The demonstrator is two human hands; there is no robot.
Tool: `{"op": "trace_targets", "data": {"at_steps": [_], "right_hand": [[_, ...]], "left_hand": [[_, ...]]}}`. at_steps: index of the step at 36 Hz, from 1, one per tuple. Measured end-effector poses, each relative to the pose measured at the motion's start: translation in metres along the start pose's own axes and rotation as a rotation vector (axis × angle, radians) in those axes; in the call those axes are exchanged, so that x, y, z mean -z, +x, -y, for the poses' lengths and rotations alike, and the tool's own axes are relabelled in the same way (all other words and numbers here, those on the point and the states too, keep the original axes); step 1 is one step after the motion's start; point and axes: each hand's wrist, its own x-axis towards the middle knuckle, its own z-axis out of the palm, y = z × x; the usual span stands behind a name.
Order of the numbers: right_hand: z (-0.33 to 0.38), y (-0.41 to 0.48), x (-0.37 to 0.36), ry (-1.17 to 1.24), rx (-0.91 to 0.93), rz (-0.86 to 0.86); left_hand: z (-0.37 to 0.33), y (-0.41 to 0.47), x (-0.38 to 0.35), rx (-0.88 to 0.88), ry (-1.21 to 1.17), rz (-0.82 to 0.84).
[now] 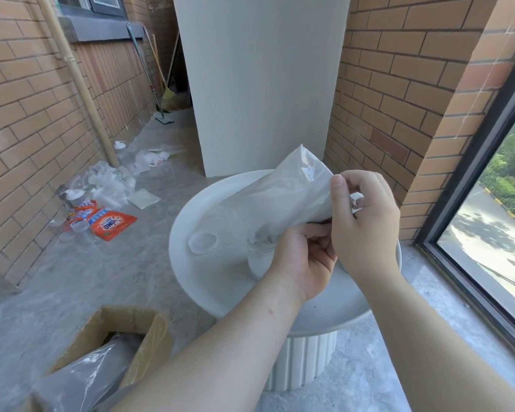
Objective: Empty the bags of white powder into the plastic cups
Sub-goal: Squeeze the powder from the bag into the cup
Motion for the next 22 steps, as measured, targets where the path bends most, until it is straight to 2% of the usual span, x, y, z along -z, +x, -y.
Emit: {"op": "trace_targets", "data": {"at_steps": [22], "right_hand": [[0.0004,0.0009,0.0001,-0.003,0.008,-0.02]], "left_hand": [[-0.0014,-0.005,-0.0045,-0.012,0.015,-0.005]]}}
